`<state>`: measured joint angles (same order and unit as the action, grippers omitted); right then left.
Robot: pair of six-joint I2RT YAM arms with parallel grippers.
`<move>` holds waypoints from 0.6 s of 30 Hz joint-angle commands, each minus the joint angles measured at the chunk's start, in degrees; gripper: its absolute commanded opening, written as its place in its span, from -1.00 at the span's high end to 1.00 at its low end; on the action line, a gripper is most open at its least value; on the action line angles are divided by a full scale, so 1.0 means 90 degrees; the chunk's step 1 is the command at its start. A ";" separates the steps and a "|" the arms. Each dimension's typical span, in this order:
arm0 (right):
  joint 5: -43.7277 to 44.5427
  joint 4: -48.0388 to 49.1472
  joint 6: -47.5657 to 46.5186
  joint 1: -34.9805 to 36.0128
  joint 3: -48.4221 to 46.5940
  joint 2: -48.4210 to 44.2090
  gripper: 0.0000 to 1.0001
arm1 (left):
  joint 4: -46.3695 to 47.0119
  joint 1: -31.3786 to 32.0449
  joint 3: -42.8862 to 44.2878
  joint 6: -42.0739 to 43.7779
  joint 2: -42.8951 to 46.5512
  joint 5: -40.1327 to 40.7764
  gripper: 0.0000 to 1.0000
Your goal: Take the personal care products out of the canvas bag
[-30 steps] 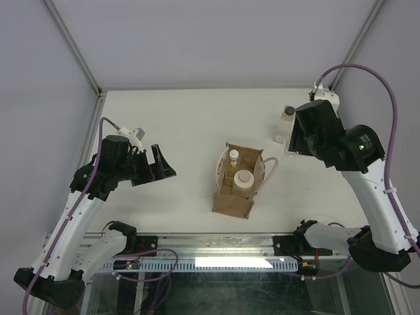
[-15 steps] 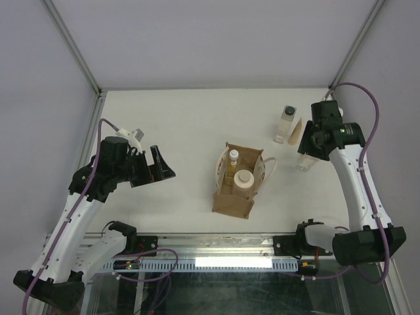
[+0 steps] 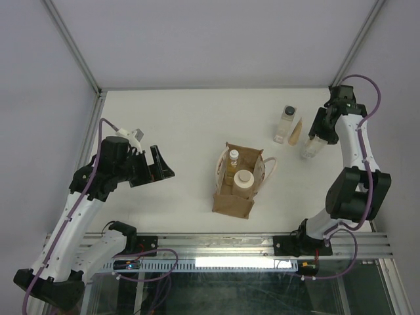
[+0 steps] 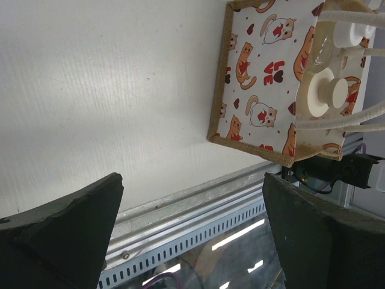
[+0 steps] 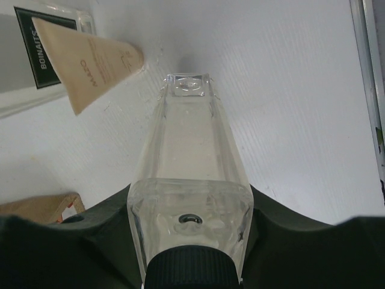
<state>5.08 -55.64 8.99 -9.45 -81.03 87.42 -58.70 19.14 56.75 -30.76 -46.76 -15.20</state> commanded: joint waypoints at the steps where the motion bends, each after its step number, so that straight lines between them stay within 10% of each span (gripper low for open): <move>1: -0.0142 0.0783 -0.0331 0.0008 -0.0969 0.0263 1.00 | 0.0196 0.0013 0.0241 -0.0023 -0.0070 0.0048 -0.98; 18: -0.0195 0.0717 -0.0356 -0.0010 -0.1801 0.1567 1.00 | 0.0494 0.0019 0.0386 0.0127 -0.0579 0.0048 -0.98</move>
<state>3.92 -53.17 6.94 -9.52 -91.11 102.00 -57.21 19.14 57.28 -30.50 -51.96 -15.00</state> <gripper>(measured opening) 0.508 0.991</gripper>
